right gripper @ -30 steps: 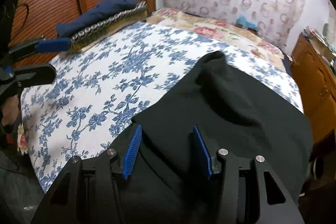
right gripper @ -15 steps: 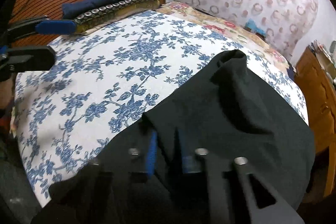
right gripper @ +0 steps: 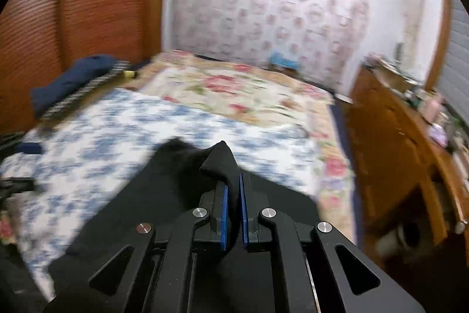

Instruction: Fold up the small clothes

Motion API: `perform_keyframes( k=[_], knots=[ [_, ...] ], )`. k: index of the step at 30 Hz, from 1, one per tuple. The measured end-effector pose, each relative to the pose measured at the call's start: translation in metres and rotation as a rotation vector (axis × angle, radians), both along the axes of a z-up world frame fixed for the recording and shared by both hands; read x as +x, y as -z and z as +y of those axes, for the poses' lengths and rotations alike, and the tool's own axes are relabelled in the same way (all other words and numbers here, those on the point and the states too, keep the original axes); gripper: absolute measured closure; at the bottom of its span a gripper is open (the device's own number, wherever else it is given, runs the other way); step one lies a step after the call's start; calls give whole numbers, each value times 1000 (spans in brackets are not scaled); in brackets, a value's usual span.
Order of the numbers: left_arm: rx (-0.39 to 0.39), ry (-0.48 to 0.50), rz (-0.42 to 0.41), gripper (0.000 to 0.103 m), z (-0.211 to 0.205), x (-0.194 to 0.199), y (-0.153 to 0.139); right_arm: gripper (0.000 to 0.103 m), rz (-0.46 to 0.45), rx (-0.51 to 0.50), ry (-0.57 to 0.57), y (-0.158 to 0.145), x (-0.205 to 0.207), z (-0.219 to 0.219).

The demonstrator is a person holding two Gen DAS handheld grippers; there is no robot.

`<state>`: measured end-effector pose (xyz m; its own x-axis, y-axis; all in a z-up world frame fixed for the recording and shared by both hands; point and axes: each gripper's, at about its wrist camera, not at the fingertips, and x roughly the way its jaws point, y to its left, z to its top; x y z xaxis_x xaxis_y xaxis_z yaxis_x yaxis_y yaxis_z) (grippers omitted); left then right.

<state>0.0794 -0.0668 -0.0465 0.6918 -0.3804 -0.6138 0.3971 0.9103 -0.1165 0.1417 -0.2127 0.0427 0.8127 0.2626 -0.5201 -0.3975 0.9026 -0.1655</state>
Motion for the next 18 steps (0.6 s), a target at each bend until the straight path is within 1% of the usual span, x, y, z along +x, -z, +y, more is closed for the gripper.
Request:
perform_keyframes(
  k=[4,6,7,10,11,12,14,18],
  knots=[
    [2,0,11,30,-1,2,3,96,45,-5,205,19,44,-40],
    [3,3,16,30,-2,3,4,95,68,15,263,27,52,-52],
    [2,7,20,30,-3,5,5,93,78,25,282,30,52,-56],
    [3,23,39,30,-8,16,8,77,110,43,266,41,50,-55],
    [6,26,44,30,-11,21,9,69,117,45,255,44,49,-51],
    [13,31,51,30,-13,27,11,64,122,52,241,45,49,-51],
    [30,39,60,30,-18,37,12,63,144,73,210,47,58,-59],
    [64,60,73,30,-30,60,12,63,177,76,176,51,74,-63]
  ],
)
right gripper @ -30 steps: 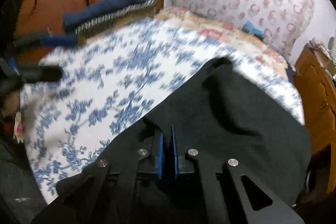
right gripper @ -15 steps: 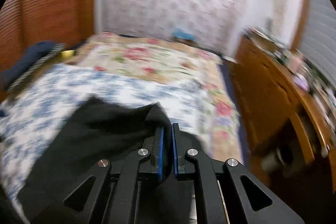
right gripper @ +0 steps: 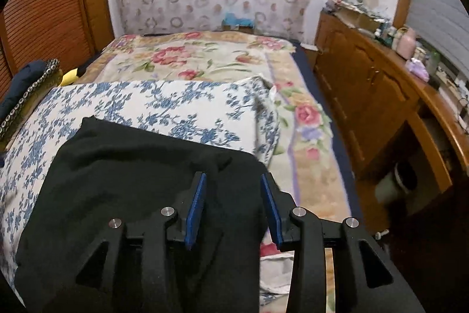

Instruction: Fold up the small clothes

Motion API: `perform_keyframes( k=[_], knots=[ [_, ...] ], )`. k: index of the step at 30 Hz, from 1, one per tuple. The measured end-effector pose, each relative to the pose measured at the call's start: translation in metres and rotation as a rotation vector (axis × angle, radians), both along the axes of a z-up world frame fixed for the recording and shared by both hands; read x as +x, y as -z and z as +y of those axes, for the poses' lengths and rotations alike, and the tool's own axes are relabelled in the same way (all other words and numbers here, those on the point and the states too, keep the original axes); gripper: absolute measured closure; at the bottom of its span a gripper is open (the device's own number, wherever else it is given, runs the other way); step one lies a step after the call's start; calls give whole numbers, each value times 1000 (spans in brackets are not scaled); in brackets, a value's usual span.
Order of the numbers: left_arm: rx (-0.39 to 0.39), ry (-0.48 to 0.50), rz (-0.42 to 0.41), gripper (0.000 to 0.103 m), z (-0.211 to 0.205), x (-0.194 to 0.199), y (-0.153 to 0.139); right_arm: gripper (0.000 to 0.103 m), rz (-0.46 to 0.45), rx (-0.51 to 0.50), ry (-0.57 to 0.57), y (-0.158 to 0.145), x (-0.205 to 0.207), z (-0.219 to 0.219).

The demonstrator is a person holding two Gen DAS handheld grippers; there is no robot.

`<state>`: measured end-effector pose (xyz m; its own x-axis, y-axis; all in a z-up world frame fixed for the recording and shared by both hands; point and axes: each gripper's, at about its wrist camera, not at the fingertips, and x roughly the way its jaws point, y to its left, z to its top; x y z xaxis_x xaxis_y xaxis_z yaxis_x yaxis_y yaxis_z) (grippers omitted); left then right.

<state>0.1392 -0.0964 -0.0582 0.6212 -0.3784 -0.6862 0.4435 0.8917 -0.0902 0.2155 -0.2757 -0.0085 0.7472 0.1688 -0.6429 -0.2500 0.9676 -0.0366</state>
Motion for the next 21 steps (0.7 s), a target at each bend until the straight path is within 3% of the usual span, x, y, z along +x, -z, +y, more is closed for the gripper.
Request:
perform_keyframes(
  k=[5,9,10,12,14,18,21],
  knots=[
    [24,21,9,30,-16,29,-1,64,29,28,-87,6,25,1],
    [29,34,28,30,-25,47,3,64,61,7,-95,14,39,-5],
    [31,37,34,30,-27,51,4,67,63,10,-100,16,41,-8],
    [39,45,45,30,-32,59,8,87,75,41,-117,17,41,-14],
    [47,50,57,30,-36,68,12,95,58,62,-135,11,37,-18],
    [45,53,66,30,-41,82,13,97,-78,67,-56,-4,13,-32],
    [33,49,80,30,-44,97,13,97,-79,96,4,-11,10,-52]
  ],
)
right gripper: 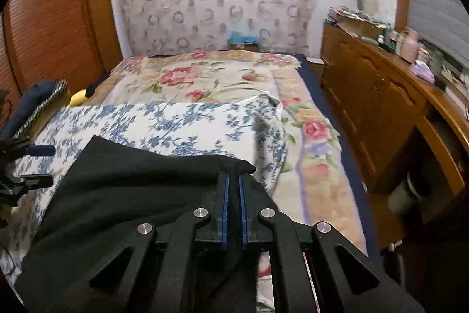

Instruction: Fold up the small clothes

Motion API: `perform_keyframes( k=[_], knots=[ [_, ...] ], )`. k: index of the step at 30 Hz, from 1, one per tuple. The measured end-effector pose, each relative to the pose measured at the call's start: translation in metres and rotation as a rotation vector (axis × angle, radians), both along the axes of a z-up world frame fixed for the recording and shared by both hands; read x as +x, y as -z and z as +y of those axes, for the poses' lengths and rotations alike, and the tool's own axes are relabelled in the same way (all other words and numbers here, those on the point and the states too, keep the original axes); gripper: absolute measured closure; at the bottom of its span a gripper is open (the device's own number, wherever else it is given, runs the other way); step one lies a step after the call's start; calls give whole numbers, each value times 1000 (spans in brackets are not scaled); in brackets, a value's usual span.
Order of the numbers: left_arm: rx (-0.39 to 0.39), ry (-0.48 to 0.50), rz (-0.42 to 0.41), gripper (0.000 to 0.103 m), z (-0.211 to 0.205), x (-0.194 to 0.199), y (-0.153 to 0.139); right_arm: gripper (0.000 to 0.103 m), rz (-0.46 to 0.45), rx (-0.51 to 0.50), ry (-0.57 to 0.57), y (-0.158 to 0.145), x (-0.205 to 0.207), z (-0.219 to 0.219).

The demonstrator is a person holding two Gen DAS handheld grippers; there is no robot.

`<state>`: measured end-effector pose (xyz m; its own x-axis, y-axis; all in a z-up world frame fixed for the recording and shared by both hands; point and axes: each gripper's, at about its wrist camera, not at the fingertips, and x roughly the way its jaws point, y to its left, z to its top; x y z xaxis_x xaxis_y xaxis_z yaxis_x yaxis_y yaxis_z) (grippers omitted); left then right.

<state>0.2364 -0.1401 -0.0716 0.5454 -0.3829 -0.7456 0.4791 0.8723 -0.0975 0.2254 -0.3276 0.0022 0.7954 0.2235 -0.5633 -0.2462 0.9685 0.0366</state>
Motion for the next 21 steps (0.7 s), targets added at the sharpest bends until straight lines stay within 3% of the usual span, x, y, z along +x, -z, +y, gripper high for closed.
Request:
perform_keyframes(
  k=[7,10,12,14,21],
  knots=[
    [18,3,21,30,-12,30,7,94,80,5,0,17,21,-8],
    [32,2,25,30,-16,42,11,77,102,-8,15,18,35,-6],
    [33,3,30,30,-18,47,13,54,113,-10,43,17,42,-10],
    [29,7,40,35,-19,54,16,48,127,20,53,19,46,-9],
    [-4,5,61,46,-20,61,21,47,178,97,-8,24,58,-6]
  ],
)
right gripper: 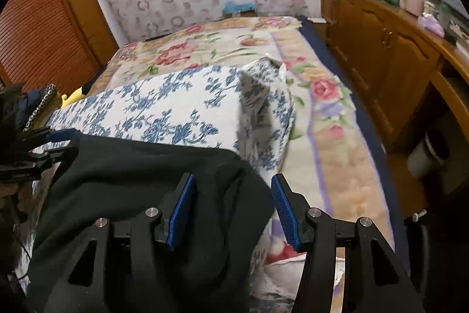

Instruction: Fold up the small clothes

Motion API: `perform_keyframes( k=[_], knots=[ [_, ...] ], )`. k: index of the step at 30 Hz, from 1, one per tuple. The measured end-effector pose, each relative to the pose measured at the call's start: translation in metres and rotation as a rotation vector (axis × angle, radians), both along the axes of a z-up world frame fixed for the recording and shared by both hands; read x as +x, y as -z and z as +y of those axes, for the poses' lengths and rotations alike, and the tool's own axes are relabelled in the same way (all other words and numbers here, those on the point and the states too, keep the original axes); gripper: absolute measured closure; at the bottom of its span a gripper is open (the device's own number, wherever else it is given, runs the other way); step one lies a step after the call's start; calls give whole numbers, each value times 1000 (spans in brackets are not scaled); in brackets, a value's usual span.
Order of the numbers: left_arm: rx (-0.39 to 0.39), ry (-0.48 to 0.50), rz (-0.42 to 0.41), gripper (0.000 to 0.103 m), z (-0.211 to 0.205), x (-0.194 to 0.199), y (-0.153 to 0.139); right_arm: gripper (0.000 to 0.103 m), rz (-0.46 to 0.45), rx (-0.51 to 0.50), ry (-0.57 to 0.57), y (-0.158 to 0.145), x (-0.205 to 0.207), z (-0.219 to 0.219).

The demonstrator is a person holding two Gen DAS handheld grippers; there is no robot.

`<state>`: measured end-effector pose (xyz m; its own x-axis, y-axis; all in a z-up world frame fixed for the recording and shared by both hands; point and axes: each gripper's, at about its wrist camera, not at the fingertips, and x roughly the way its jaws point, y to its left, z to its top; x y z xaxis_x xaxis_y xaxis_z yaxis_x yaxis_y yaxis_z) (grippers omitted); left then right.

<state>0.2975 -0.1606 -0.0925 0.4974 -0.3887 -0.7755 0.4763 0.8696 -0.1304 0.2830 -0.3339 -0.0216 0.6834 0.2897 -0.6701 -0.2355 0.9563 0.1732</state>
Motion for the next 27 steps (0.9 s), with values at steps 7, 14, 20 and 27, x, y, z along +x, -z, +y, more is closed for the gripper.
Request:
perform_keyframes(
  k=[7,14,20,27],
  knots=[
    [-5,12,-4,58,-5,1,-1,47,28,71,-49,4,-1,-7],
    [-16,24,19,91,-10,0,-3,84,-35,-82,-49,-4,-14,5],
    [-53,42,-44,94,-11,-19,-27,94,-108,-126,-81,-18,-41,9],
    [-125,53,-202,95,-2,-65,-93,95,-309,-92,-79,-74,-105,13]
  ],
)
